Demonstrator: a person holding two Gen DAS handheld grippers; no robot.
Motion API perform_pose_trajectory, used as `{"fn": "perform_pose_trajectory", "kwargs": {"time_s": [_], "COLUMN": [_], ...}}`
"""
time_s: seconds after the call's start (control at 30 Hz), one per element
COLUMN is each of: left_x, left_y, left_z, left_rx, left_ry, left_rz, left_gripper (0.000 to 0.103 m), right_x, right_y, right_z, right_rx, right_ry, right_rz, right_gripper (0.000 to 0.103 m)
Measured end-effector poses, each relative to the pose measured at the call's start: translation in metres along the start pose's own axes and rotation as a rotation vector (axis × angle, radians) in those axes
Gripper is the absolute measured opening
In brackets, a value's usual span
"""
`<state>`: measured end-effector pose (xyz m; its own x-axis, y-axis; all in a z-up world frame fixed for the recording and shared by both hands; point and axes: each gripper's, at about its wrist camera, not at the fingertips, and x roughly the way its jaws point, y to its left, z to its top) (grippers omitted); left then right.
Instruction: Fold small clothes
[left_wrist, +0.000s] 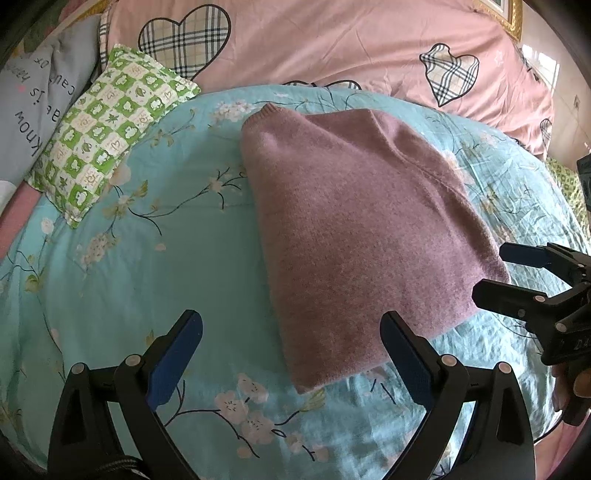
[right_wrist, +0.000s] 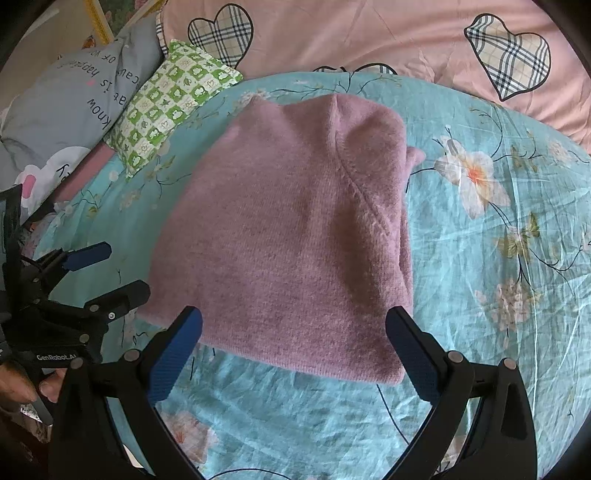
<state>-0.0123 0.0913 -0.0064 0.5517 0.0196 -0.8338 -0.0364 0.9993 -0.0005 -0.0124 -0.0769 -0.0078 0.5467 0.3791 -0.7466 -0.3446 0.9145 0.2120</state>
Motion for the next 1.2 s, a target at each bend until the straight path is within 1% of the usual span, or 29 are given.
{"fn": "perform_pose_trajectory", "kwargs": {"time_s": [0.13, 0.6, 0.87, 1.0, 1.2], "left_x": [0.000, 0.001, 0.003, 0.002, 0.003], "left_y": [-0.001, 0.000, -0.001, -0.003, 0.000], "left_z": [0.000, 0.004, 0.007, 0.009, 0.012], "left_rx": [0.005, 0.017, 0.024, 0.034, 0.015], "left_ry": [-0.005, 0.000, 0.012, 0.003, 0.011], "left_rz": [0.013, 0.011, 0.027, 0.046, 0.041], "left_gripper": [0.097, 0.097, 0.097, 0.097, 0.097], "right_x": [0.001, -0.004, -0.007, -0.008, -0.008], "right_y": [-0.001, -0.005, -0.006, -0.009, -0.011], "right_z": [0.001, 0.001, 0.000, 0.000, 0.002], "right_rx": [-0.001, 0.009, 0.018, 0.023, 0.026], "right_ry": [0.001, -0.010, -0.014, -0.018, -0.019], "right_rz": [0.005, 0.016, 0.008, 0.010, 0.015], "right_gripper": [0.099, 0.100, 0.099, 0.099, 0.100]}}
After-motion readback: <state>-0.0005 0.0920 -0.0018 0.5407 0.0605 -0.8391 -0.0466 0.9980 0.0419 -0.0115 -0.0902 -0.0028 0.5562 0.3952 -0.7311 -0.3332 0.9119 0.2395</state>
